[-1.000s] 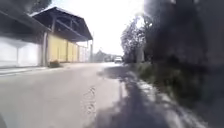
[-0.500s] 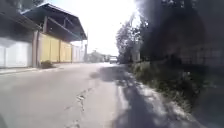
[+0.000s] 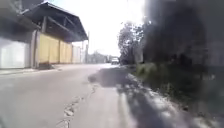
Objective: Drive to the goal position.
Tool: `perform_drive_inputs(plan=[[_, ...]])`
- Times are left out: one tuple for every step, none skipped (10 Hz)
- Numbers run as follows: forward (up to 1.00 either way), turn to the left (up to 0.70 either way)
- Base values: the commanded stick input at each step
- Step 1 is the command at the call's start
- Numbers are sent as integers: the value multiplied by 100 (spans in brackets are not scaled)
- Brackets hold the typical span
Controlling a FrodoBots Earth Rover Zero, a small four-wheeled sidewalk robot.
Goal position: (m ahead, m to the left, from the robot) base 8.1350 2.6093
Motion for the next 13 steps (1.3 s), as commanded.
perform_drive_inputs(plan=[[100, -3], [100, -6], [100, -7], [100, -7], [100, -7], [100, 0], [100, 0], [100, 0], [100, 0], [100, -1], [100, -10], [100, -37], [100, -32]])
